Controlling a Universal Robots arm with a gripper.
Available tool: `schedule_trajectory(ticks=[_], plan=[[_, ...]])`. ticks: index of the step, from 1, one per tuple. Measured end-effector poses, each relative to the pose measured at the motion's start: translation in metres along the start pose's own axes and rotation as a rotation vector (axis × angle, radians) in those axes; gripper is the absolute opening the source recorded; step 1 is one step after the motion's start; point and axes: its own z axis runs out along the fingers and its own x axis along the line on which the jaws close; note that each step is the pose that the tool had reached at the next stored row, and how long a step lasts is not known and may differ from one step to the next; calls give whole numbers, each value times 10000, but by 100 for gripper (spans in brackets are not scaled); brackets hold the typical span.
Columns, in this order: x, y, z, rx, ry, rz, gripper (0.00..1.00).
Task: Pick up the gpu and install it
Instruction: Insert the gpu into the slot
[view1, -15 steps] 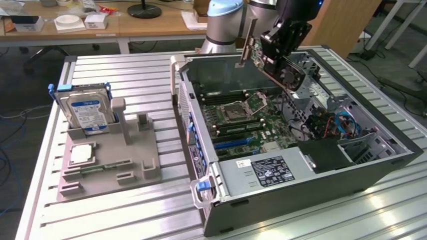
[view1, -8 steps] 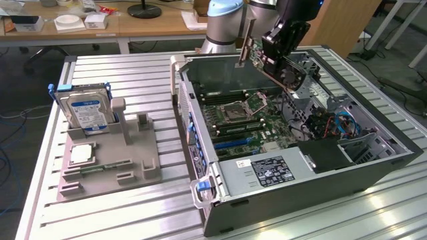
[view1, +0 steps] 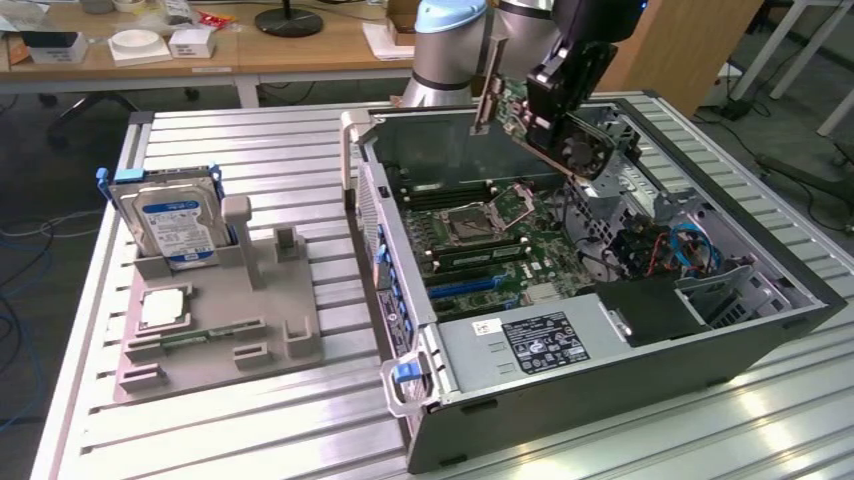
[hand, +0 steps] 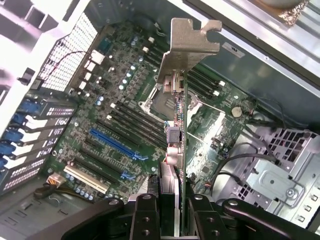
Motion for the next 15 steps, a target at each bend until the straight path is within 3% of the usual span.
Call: schedule_trajectory(ticks=[15], plan=[[1,-1,0,-36,41,-1372,27]])
